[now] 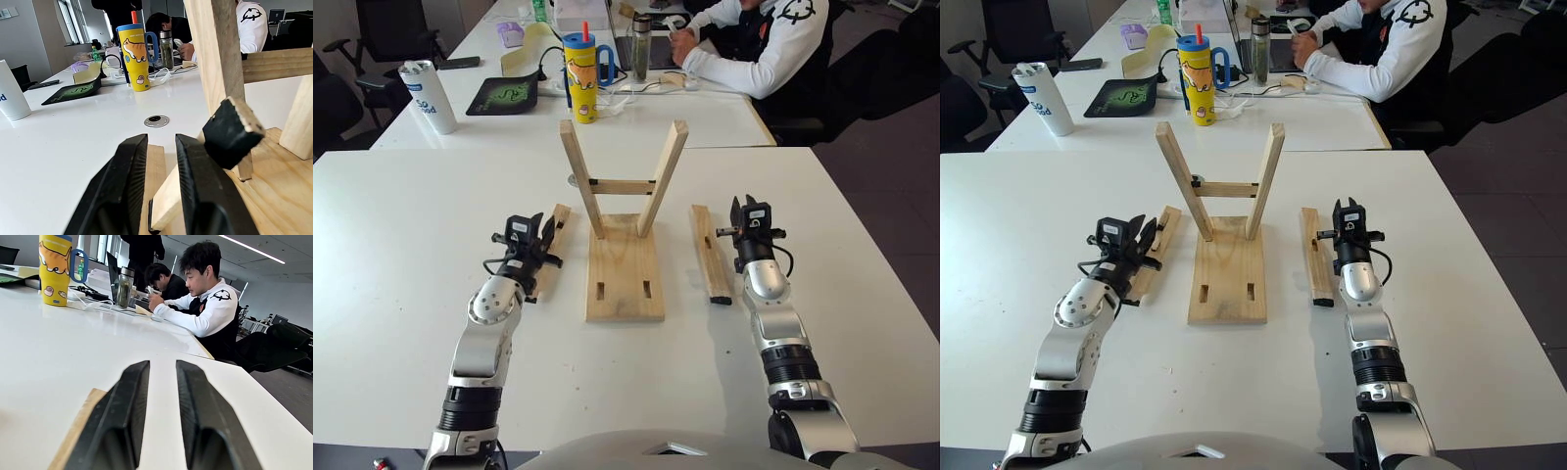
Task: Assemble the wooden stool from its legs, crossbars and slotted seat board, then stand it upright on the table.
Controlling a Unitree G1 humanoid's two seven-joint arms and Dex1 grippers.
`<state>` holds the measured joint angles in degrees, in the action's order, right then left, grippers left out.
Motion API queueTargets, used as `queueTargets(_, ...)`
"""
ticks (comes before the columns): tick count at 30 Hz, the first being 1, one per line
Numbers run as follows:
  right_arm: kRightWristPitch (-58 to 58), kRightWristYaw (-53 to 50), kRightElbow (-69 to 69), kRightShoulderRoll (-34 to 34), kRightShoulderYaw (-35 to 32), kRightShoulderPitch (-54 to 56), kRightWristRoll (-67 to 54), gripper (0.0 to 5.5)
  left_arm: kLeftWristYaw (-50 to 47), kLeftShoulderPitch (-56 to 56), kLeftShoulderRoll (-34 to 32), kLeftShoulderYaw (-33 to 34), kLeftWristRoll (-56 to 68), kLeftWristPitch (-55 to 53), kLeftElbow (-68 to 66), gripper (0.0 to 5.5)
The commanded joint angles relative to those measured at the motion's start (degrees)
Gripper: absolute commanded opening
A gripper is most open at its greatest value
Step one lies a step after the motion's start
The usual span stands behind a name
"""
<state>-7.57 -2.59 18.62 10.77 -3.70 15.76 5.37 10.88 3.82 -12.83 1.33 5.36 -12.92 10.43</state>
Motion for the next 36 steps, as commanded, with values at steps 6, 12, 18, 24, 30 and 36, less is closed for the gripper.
queueTargets(6,-0.59,0.24,0.66,0.08,0.16,0.25,0.16,1.0,-0.25,3.24,-0.82,1.8,-0.01,0.84,1.57,1.04)
queueTargets(12,-0.91,0.14,1.14,0.16,0.07,0.42,0.19,1.0,0.08,6.86,-2.06,4.31,0.94,0.13,1.83,1.04)
queueTargets(18,-0.94,-0.15,1.1,-0.24,0.23,0.4,0.3,1.0,0.87,9.05,-3.88,5.72,1.29,-0.54,2.26,1.04)
queueTargets(24,-1.05,-0.36,1.05,-0.52,0.18,-0.05,0.43,1.0,1.18,11.08,-4.61,6.25,1.69,-1.54,2.87,1.04)
queueTargets(30,-1.15,-0.59,1.5,-0.62,-0.07,0.51,0.43,1.0,1.6,12.99,-4.68,6.13,1.9,-1.94,2.0,1.04)
queueTargets(36,-1.25,-0.65,1.82,-0.7,0.0,0.92,0.42,1.0,1.7,14.57,-3.94,5.63,2.08,-1.65,0.33,0.28)
